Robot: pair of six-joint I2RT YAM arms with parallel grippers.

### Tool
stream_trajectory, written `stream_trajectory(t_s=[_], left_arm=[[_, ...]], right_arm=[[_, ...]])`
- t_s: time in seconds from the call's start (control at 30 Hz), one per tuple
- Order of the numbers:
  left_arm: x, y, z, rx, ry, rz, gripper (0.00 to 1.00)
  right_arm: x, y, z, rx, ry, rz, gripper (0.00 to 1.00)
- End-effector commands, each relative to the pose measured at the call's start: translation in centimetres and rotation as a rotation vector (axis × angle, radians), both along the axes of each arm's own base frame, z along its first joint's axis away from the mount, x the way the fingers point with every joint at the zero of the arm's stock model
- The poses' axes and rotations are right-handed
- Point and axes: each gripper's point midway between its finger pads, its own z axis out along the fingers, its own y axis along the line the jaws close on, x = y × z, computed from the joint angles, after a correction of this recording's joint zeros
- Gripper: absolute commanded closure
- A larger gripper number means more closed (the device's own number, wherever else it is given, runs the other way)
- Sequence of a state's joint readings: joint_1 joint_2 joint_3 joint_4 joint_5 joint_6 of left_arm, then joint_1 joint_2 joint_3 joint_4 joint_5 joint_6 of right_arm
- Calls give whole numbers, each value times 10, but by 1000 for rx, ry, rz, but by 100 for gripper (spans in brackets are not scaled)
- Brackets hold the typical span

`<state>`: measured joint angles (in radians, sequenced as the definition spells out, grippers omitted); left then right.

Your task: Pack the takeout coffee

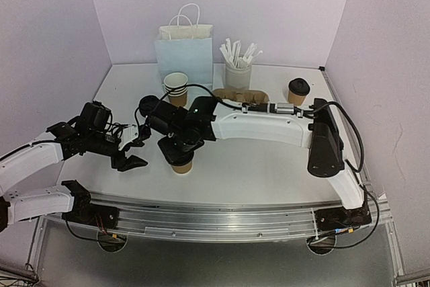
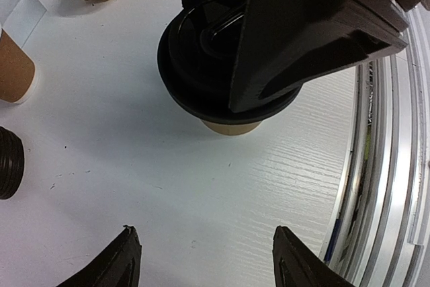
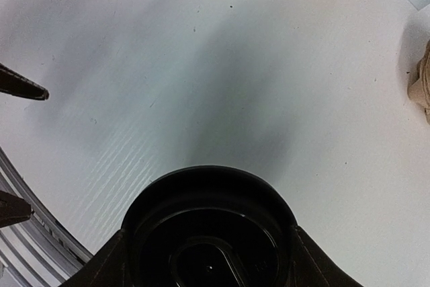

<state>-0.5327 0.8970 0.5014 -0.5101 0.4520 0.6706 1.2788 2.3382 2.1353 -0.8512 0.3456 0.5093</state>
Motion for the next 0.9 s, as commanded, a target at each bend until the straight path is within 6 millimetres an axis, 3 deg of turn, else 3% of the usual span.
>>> stream_trajectory(t_s=[0.0, 0.17, 0.27, 0.4, 0.6, 0.73, 0.87], left_arm=[[15, -6, 16, -48, -67, 32, 33], [17, -6, 17, -42, -81, 21, 33], [8, -11, 19, -49, -96, -63, 33], [-10, -29, 28, -144, -140, -244, 29], [-6, -42, 19, -143, -128, -288, 28], [-4, -42, 16, -136, -118, -274, 28], [4, -40, 18, -127, -111, -214, 28]], right_arm=[[-37, -38, -83, -243, 116, 72, 38], [-58, -81, -141, -414, 230, 60, 42], [-72, -110, -165, -503, 300, 32, 45], [-84, -126, -180, -532, 355, 10, 45], [-98, -149, -210, -592, 423, -20, 49], [-104, -163, -213, -607, 441, -49, 53], [-88, -146, -187, -542, 381, -22, 47]])
